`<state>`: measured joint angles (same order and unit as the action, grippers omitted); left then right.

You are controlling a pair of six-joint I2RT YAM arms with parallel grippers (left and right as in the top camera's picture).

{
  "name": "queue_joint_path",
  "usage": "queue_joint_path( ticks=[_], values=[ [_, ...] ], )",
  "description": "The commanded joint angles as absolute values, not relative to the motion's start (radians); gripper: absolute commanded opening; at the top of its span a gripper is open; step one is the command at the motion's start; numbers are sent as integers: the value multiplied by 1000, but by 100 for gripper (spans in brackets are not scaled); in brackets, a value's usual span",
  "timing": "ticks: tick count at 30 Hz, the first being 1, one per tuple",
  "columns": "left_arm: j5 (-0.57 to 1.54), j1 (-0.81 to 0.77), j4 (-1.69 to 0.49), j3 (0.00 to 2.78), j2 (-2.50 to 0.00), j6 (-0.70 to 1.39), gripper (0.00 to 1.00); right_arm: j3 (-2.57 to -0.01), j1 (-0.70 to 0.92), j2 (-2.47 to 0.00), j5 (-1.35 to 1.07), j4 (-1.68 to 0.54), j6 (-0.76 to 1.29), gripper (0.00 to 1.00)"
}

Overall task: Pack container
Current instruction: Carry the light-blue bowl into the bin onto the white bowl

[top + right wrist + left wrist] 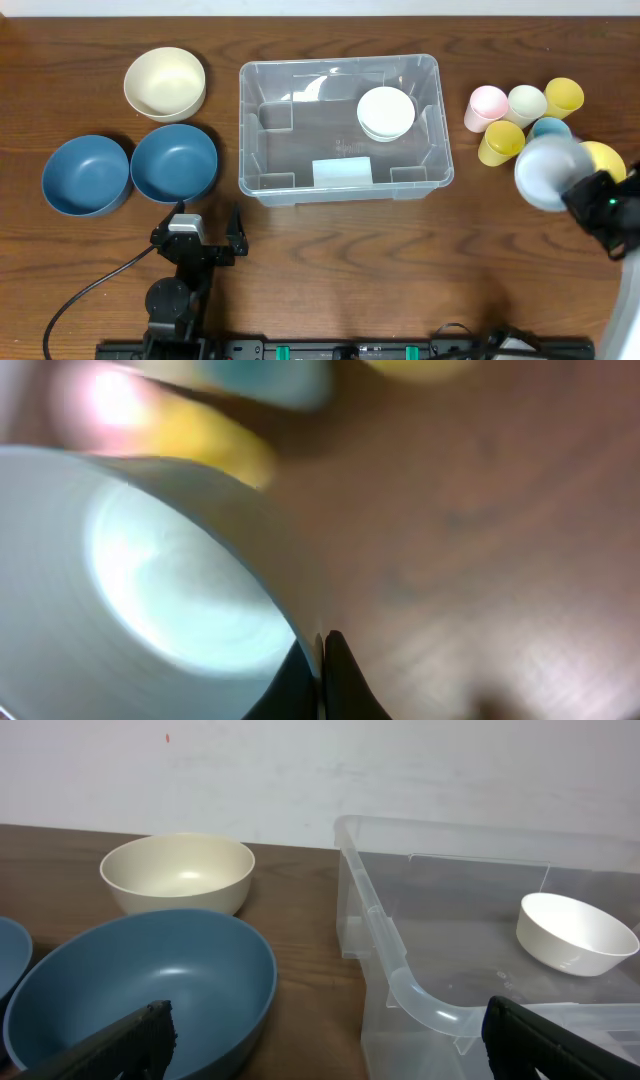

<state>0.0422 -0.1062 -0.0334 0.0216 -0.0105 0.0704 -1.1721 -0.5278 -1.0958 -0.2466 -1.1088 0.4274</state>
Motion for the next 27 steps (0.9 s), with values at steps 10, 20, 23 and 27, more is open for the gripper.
queue_joint_path(
  ticks=[10,20,23,27],
  values=[
    [22,-101,-71,4,-6,57,98,-1269,-65,-928,-346,-856,419,2],
    [22,-101,-71,4,-6,57,98,-1272,204,-1313,-143,-704,379,2],
    [22,-101,-71,4,-6,57,98,-1283,253,-1441,-89,-671,363,2],
    [22,-101,-71,4,-6,57,98,-1295,298,-1563,-13,-643,352,1]
  ],
)
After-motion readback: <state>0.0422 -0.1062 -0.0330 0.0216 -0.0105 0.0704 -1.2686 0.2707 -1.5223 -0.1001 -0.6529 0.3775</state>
